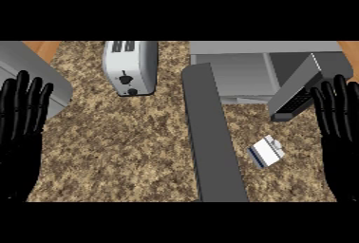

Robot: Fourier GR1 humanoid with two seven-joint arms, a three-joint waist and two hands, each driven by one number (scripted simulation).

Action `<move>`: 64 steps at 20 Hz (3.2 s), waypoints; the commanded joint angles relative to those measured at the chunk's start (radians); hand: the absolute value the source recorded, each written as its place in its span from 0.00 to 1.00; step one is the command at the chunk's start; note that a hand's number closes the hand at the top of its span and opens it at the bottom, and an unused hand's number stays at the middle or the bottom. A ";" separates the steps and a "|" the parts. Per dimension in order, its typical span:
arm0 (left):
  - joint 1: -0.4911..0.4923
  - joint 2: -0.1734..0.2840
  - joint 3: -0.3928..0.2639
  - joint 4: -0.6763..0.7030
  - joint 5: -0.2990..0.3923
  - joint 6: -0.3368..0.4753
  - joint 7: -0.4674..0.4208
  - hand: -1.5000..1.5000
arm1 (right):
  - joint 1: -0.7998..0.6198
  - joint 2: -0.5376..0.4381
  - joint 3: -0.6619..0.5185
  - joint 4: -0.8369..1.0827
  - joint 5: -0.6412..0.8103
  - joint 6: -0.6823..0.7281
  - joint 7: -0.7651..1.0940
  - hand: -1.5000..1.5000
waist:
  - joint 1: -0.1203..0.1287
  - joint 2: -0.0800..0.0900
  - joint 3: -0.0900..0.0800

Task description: Pick up the milk, place it into the microwave and close the microwave

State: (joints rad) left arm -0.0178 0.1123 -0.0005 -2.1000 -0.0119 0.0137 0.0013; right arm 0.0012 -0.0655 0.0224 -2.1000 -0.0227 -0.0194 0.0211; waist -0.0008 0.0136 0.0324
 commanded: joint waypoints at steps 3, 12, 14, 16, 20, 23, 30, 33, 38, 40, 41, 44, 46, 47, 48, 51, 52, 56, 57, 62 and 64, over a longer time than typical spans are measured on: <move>0.013 0.021 0.006 -0.044 -0.011 -0.009 0.070 0.00 | 0.039 -0.072 -0.052 0.042 -0.088 0.131 -0.100 0.00 | 0.000 -0.014 -0.032; 0.228 -0.038 0.071 -0.170 0.265 -0.071 0.102 0.00 | 0.215 -0.180 -0.125 -0.067 -0.323 0.367 -0.082 0.00 | 0.002 -0.017 -0.032; 0.279 -0.065 0.033 -0.219 0.239 -0.060 0.116 0.00 | 0.146 -0.183 -0.149 -0.021 -0.320 0.354 -0.044 0.00 | 0.005 -0.015 -0.032; 0.358 -0.083 -0.021 -0.286 0.219 -0.073 0.132 0.00 | 0.131 -0.143 -0.099 -0.073 -0.260 0.285 0.024 0.00 | 0.007 -0.016 -0.033; 0.376 -0.052 0.060 -0.335 0.291 -0.112 0.159 0.00 | 0.196 -0.123 -0.116 -0.042 -0.212 0.321 -0.040 0.00 | 0.004 -0.015 -0.033; 0.568 -0.086 0.071 -0.314 0.325 -0.232 -0.017 0.00 | 0.173 -0.118 -0.101 0.044 -0.129 0.324 -0.101 0.00 | 0.014 -0.016 -0.033; 0.594 -0.070 0.151 -0.384 0.413 -0.258 0.026 0.00 | 0.142 -0.063 -0.097 0.267 0.016 0.268 -0.228 0.00 | 0.018 -0.015 -0.032; 0.655 -0.088 0.169 -0.369 0.428 -0.306 -0.025 0.00 | 0.164 -0.074 -0.133 0.397 0.051 0.270 -0.335 0.00 | 0.023 -0.016 -0.032; 0.696 -0.111 0.141 -0.427 0.413 -0.322 0.002 0.00 | 0.114 -0.092 -0.172 0.559 0.091 0.247 -0.412 0.00 | 0.021 -0.014 -0.031; 0.708 -0.112 0.122 -0.374 0.389 -0.319 -0.054 0.00 | 0.110 -0.123 -0.207 0.652 0.079 0.273 -0.476 0.00 | 0.019 -0.014 -0.031; 0.759 -0.112 0.184 -0.349 0.442 -0.397 -0.122 0.00 | 0.117 -0.095 -0.187 0.700 0.121 0.237 -0.500 0.00 | 0.031 -0.016 -0.032; 0.754 -0.112 0.152 -0.435 0.430 -0.357 -0.042 0.00 | 0.055 -0.084 -0.181 0.820 0.170 0.193 -0.556 0.00 | 0.026 -0.013 -0.031; 0.849 -0.112 0.171 -0.431 0.472 -0.409 -0.095 0.00 | 0.066 -0.117 -0.210 0.905 0.164 0.216 -0.641 0.00 | 0.035 -0.016 -0.031; 0.788 -0.112 0.181 -0.397 0.457 -0.386 -0.086 0.00 | 0.056 -0.112 -0.200 0.943 0.185 0.205 -0.667 0.00 | 0.023 -0.014 -0.031; 0.779 -0.112 0.169 -0.400 0.451 -0.376 -0.088 0.00 | -0.008 -0.122 -0.217 0.991 0.183 0.194 -0.670 0.00 | 0.025 -0.013 -0.031; 0.844 -0.112 0.206 -0.371 0.474 -0.460 -0.152 0.00 | -0.027 -0.093 -0.187 1.100 0.254 0.126 -0.749 0.00 | 0.033 -0.014 -0.031; 0.857 -0.112 0.154 -0.387 0.439 -0.412 -0.168 0.00 | 0.012 -0.147 -0.218 1.146 0.237 0.171 -0.824 0.00 | 0.030 -0.014 -0.030; 0.839 -0.112 0.163 -0.401 0.459 -0.421 -0.131 0.00 | -0.123 -0.143 -0.219 1.322 0.280 0.115 -0.881 0.00 | 0.028 -0.012 -0.030; 0.900 -0.112 0.166 -0.414 0.492 -0.453 -0.150 0.00 | -0.099 -0.159 -0.222 1.303 0.271 0.136 -0.893 0.00 | 0.028 -0.014 -0.031; 0.931 -0.112 0.174 -0.438 0.483 -0.478 -0.170 0.00 | -0.185 -0.146 -0.254 1.520 0.268 0.124 -1.026 0.00 | 0.041 -0.012 -0.028; 0.924 -0.112 0.212 -0.395 0.487 -0.492 -0.201 0.00 | -0.236 -0.189 -0.269 1.584 0.263 0.165 -1.038 0.00 | 0.039 -0.011 -0.029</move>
State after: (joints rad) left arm 0.8612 0.0126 0.1965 -2.3782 0.3620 -0.4601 -0.1876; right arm -0.1757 -0.2223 -0.2229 -0.6284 0.2474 0.1125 -0.9466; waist 0.0354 0.0024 0.0034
